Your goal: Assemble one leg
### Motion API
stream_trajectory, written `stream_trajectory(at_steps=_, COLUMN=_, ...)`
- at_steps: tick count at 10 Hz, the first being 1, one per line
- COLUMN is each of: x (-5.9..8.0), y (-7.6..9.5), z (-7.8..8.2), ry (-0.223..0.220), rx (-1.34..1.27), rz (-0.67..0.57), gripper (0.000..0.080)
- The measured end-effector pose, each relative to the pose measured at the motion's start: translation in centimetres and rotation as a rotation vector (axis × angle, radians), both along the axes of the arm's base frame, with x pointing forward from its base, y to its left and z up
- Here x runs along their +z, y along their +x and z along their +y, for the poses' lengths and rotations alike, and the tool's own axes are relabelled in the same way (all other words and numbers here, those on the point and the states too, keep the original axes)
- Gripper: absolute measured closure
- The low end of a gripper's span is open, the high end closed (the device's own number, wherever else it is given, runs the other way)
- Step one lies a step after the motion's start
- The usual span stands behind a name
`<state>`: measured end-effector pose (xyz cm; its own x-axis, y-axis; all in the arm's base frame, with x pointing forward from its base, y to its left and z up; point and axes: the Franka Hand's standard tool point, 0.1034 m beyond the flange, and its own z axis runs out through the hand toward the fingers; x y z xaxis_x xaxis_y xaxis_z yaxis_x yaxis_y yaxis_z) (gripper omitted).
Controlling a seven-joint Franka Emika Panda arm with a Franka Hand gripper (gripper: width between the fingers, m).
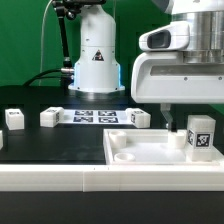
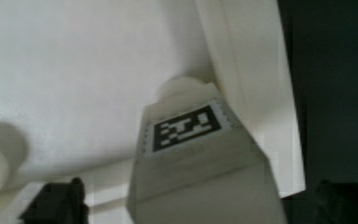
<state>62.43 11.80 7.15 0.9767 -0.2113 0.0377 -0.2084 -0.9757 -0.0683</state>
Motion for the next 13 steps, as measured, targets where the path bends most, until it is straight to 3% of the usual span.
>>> stream_trajectory(at_steps=2, x=-0.01, y=0.01, z=0.07, ry=-0.013, rx=0.094, rz=-0.007, gripper=0.0151)
stream_trajectory(at_steps=4, x=-0.06, y=0.03, z=-0.13, ry=-0.020, rx=0.142, rz=-0.009, gripper=0.0400)
stream_trajectory(at_steps=5, x=-0.06, y=0.03, z=-0.15, ry=-0.020, rx=0.142, rz=-0.009, gripper=0.0400)
stream_trajectory(at_steps=6, x=-0.08, y=0.03, z=-0.17, ry=-0.021, rx=0.141, rz=-0.009, gripper=0.0508)
stream_trajectory(at_steps=9, x=-0.08, y=0.05, z=-0.31, ry=-0.020, rx=0.114, rz=-0.008, gripper=0.0508)
stream_trajectory(at_steps=13, x=-0.10, y=0.28, z=-0.89, ry=0.050, rx=-0.395, rz=-0.009, gripper=0.0508)
